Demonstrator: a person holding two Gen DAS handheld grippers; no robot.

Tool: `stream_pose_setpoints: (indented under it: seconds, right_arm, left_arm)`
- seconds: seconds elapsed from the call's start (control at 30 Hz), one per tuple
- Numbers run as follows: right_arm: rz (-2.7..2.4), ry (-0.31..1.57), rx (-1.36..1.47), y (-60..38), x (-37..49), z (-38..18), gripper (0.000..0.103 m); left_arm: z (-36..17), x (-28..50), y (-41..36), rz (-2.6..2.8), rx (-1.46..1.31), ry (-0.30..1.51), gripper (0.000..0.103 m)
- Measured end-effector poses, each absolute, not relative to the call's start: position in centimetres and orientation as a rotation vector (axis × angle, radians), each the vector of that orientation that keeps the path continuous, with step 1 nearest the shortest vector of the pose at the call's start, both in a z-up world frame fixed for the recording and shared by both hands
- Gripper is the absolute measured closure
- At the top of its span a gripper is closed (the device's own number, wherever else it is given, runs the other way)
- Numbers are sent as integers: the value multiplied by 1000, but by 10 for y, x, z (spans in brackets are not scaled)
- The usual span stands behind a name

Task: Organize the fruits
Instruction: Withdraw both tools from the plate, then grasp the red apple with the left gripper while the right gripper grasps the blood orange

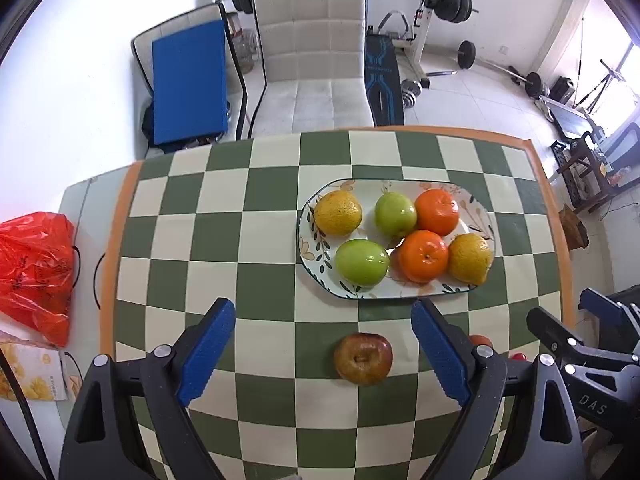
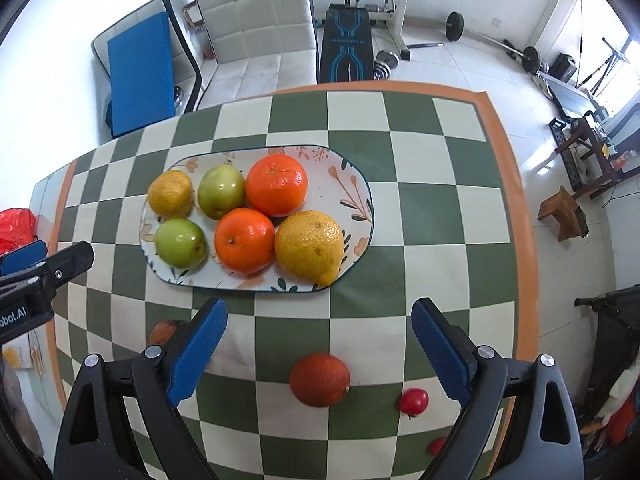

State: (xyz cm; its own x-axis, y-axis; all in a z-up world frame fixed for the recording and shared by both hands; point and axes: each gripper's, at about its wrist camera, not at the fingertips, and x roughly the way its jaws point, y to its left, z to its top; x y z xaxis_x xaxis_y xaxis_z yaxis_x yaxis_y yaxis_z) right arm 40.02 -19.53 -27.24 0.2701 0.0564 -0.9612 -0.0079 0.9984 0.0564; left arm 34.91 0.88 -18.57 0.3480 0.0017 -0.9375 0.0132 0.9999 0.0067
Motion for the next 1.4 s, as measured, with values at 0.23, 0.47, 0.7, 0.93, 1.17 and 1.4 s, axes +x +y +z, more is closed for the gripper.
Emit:
stream_pose_setpoints:
  seconds: [0.23, 0.47, 0.7, 0.93, 1.17, 1.4]
  right_arm:
    - [53, 1213, 58, -199, 359, -222, 7]
    - [63, 1138, 70, -198, 318, -175, 7]
    - [66, 1095, 83, -199, 288, -147, 7]
    - [79, 1088, 101, -197, 275, -141, 7]
    - [96, 1088, 119, -195, 281, -143, 7]
    - [92, 1117, 135, -199, 300, -164, 5]
  left_arm:
    - [-151, 311, 2, -26, 6, 1145, 13]
    - [-123, 281, -1, -41, -5, 1095, 13]
    - [-111, 267, -1, -41, -5, 1073, 13]
    - [-110, 265, -2, -25, -9, 1064, 13]
    - [-122, 280, 1, -1, -16, 1088, 0]
    - [-167, 308, 9, 50, -24, 1170, 0]
